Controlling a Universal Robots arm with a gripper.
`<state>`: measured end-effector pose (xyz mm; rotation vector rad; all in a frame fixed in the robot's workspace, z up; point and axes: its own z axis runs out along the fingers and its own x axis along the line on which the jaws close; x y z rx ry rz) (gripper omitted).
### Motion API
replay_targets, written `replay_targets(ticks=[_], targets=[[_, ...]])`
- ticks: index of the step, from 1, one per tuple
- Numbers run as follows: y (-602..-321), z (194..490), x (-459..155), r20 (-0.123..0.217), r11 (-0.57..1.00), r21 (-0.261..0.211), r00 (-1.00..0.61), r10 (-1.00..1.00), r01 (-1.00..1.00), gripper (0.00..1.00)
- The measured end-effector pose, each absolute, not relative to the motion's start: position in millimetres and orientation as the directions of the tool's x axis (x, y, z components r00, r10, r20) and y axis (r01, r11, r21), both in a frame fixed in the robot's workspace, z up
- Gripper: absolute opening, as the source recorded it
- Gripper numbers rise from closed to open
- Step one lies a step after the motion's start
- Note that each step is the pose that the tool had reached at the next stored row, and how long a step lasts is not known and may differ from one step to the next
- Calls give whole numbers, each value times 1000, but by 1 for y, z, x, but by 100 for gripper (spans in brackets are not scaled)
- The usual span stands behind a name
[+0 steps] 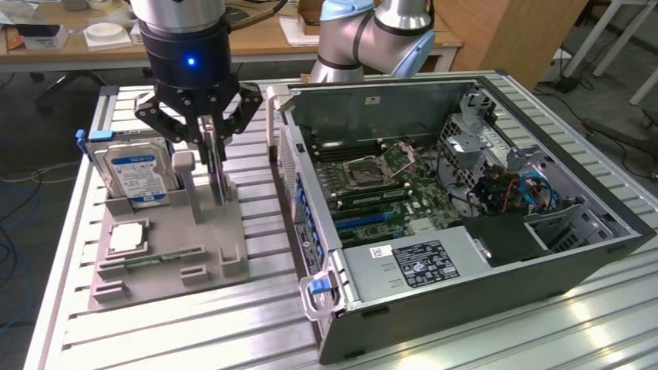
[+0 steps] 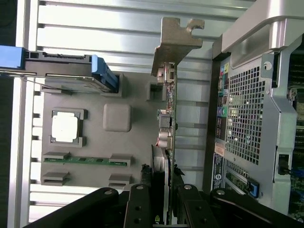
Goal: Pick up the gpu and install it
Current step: 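Pick up the gpu and move the gpu toward the slot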
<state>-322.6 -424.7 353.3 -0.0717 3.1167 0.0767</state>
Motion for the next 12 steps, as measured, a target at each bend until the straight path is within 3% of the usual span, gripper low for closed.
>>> replay_targets(ticks=[12], targets=[[-425, 363, -323, -24, 998, 49, -999, -45, -47, 27]])
